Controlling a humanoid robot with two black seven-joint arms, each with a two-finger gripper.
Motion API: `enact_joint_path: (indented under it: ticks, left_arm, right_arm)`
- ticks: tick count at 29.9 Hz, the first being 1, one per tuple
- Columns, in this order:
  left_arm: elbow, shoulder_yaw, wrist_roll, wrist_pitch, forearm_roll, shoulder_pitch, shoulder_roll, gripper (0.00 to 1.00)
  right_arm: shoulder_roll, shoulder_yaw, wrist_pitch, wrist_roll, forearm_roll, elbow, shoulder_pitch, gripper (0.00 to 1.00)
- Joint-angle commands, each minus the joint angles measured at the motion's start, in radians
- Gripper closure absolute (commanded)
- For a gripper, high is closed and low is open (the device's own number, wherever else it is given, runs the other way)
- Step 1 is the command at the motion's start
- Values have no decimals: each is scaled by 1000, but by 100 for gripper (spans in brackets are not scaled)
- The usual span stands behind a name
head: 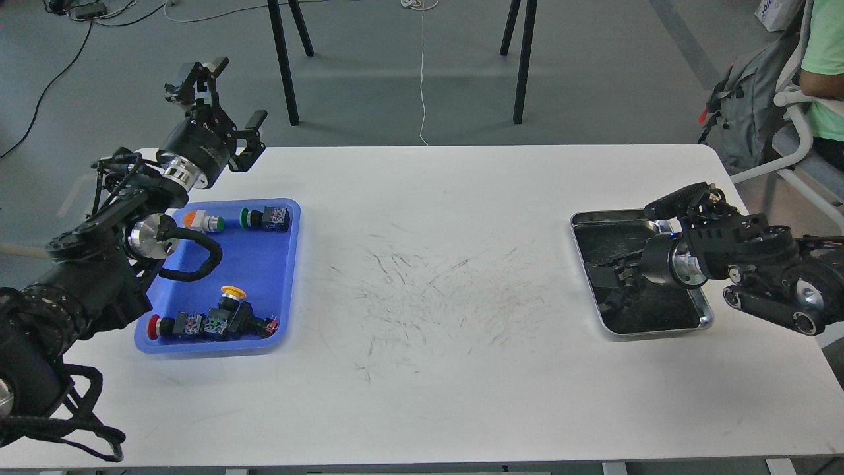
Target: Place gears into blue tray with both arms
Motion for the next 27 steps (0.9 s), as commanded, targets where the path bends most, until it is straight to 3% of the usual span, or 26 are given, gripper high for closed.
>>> enact_joint_path:
  ticks: [1, 8, 27]
  left_arm:
    - [1, 0, 0, 0, 0, 0, 1, 0]
    - [1, 0, 0, 0, 0, 2, 1, 0]
    - [1, 2, 0, 0, 2, 5, 5, 0]
  right_arm:
    - [14, -10, -7, 32, -13, -7, -4, 7]
    - [37, -27, -15, 49, -23, -34, -5, 18]
    - [28, -27, -13, 64, -23, -56, 4, 12]
